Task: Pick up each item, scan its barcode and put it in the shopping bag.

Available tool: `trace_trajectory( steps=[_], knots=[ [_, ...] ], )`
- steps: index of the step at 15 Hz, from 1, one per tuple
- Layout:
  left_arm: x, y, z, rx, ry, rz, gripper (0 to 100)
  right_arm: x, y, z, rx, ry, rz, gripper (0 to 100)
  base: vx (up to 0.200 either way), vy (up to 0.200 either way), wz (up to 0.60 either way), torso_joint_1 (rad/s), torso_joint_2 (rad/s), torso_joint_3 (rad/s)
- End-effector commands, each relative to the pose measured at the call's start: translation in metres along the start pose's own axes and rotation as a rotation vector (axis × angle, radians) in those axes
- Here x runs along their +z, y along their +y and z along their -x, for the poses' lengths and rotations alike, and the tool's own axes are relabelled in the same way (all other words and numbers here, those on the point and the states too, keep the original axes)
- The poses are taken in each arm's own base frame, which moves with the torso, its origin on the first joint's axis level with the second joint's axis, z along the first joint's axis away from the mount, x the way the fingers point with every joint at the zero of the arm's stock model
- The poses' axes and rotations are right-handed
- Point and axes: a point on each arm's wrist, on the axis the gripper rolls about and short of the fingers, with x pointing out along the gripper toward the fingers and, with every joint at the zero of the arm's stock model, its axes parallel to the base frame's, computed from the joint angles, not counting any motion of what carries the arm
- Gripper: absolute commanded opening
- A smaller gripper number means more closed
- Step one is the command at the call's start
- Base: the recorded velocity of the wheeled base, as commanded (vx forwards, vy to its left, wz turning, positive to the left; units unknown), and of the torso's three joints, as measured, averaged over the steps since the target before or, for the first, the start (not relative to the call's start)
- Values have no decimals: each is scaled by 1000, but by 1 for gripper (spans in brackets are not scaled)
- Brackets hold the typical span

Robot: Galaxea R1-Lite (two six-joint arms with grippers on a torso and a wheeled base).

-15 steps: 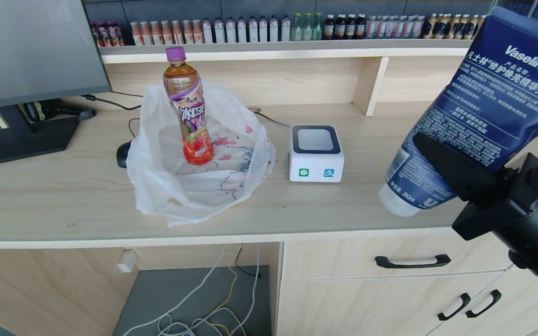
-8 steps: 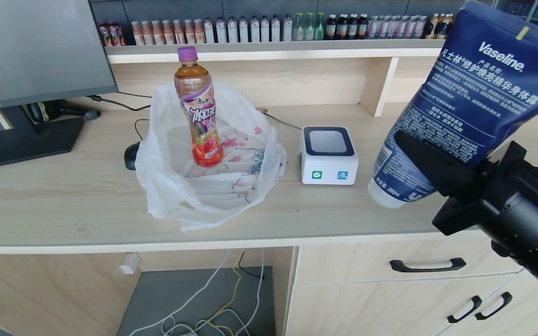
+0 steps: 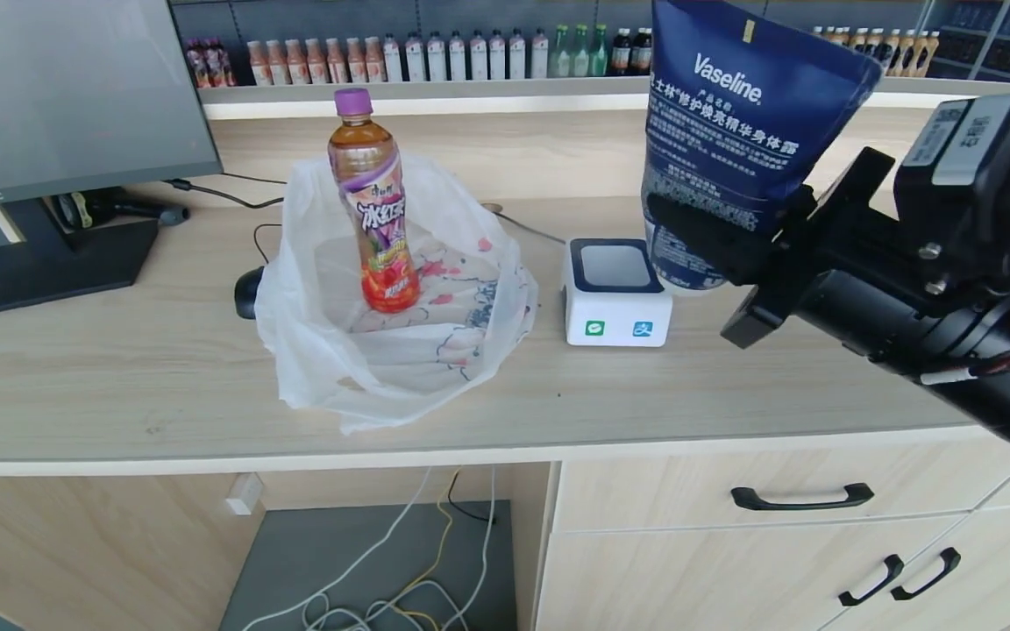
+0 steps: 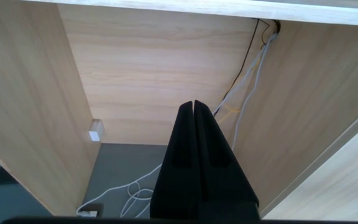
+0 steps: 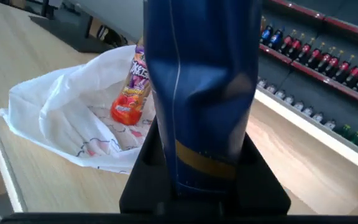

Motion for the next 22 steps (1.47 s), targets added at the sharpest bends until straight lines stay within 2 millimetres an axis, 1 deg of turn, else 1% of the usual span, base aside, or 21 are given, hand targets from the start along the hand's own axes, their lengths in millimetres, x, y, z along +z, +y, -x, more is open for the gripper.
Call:
trace_trajectory(
  steps=[1,3,4,6,7,9,11,12,14,16,19,22],
  knots=[
    [0,0,0,0,0,0,0,-8,-4,-20,7,-1,128,0,0,0,0,0,0,0],
    [0,0,0,0,0,0,0,-16,-1,-23,51,-15,240,0,0,0,0,0,0,0],
    [0,0,0,0,0,0,0,-24,-1,-28,95,-51,347,0,0,0,0,0,0,0],
    [0,0,0,0,0,0,0,-31,1,-38,140,-112,462,0,0,0,0,0,0,0],
    [0,0,0,0,0,0,0,-34,2,-40,152,-125,491,0,0,0,0,0,0,0],
    [0,0,0,0,0,0,0,-52,2,-45,200,-161,579,0,0,0,0,0,0,0],
    [0,0,0,0,0,0,0,-50,-4,-49,189,-187,596,0,0,0,0,0,0,0],
    [0,0,0,0,0,0,0,-55,-3,-50,219,-208,591,0,0,0,0,0,0,0],
    [0,0,0,0,0,0,0,-64,-8,-48,239,-214,601,0,0,0,0,0,0,0],
    [0,0,0,0,0,0,0,-80,-11,-40,280,-224,650,0,0,0,0,0,0,0],
    [0,0,0,0,0,0,0,-90,-15,-34,301,-231,700,0,0,0,0,0,0,0],
    [0,0,0,0,0,0,0,-99,-12,-36,320,-238,711,0,0,0,0,0,0,0]
  ],
)
